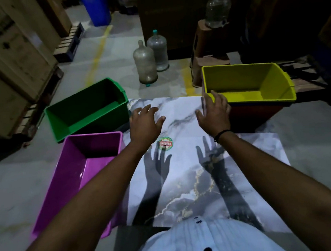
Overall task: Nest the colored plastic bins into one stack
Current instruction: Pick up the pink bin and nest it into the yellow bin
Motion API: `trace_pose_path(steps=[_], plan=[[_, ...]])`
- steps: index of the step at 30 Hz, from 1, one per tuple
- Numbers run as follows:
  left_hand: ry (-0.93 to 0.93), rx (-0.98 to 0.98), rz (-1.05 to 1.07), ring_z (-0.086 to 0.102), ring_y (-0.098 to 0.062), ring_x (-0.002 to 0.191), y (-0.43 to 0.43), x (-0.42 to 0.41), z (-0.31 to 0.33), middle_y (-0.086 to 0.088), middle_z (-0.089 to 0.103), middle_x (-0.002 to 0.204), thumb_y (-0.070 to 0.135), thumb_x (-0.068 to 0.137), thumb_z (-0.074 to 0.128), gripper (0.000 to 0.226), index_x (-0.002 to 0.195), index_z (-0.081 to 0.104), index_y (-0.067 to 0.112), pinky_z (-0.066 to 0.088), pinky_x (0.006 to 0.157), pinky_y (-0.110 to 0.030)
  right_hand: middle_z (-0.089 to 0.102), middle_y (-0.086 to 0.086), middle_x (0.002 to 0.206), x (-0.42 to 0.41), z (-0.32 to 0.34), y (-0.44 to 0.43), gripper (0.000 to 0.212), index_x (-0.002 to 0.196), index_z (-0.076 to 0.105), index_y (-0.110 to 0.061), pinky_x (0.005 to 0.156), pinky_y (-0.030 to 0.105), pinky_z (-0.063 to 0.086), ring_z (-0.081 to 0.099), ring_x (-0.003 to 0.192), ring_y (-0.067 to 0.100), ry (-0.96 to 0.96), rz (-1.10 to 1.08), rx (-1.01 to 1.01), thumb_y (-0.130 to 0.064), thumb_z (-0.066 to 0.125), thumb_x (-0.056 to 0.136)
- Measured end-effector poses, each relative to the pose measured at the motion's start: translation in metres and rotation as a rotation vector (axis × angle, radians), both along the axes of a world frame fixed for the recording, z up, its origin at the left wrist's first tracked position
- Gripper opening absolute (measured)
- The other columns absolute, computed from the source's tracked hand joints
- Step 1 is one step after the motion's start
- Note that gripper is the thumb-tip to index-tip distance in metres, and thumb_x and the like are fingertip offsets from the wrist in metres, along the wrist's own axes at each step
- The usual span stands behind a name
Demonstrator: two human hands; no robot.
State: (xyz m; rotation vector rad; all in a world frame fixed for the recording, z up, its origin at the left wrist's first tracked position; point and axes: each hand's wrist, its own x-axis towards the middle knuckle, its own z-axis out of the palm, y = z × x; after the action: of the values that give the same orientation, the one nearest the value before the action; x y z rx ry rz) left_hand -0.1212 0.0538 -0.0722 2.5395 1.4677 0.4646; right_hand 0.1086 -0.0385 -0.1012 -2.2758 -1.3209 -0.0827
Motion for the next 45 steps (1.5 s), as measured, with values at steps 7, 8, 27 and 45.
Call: trace_pose_path(steps=[7,8,27,45], plan=[[-0.042,-0.019,0.123,0.043,-0.031,0.132,0.004,-0.072,-0.006,0.002,0.055,0.145,0.052,0.093,0.059,0.045,0.129,0.064,0.026,0.036,0.104,-0.044,0.048,0.012,0.147,-0.073,-0.006,0.031,0.061,0.139,0.054,-0.015,0.109,0.053,0.033,0.037,0.138,0.037,0.005,0.231,-0.02,-0.043,0.062,0.085],[-0.045,-0.028,0.143,0.043,-0.031,0.132,0.004,-0.082,-0.007,0.001,0.055,0.145,0.051,0.093,0.059,0.044,0.129,0.064,0.026,0.036,0.104,-0.044,0.048,0.011,0.147,-0.084,-0.006,0.035,0.06,0.139,0.054,-0.016,0.107,0.052,0.034,0.038,0.138,0.036,0.013,0.266,-0.029,-0.042,0.062,0.085],[0.124,-0.435,0.132,0.067,-0.037,0.104,-0.022,-0.142,-0.04,-0.014,0.071,0.11,0.029,0.088,0.064,0.031,0.115,0.063,0.013,0.05,0.076,-0.04,0.057,0.012,0.132,-0.21,-0.012,0.067,0.059,0.138,0.055,-0.014,0.101,0.044,0.046,0.054,0.122,0.031,0.25,0.719,-0.168,-0.042,0.065,0.087],[0.607,-0.498,-0.74,0.068,-0.027,0.103,-0.062,-0.022,-0.01,-0.006,0.076,0.112,0.008,0.083,0.061,0.048,0.127,0.07,0.026,0.053,0.082,-0.033,0.036,0.009,0.16,-0.059,-0.002,0.019,0.072,0.15,0.041,-0.019,0.114,0.053,0.031,0.032,0.145,0.035,0.076,0.264,-0.299,-0.042,0.066,0.087]])
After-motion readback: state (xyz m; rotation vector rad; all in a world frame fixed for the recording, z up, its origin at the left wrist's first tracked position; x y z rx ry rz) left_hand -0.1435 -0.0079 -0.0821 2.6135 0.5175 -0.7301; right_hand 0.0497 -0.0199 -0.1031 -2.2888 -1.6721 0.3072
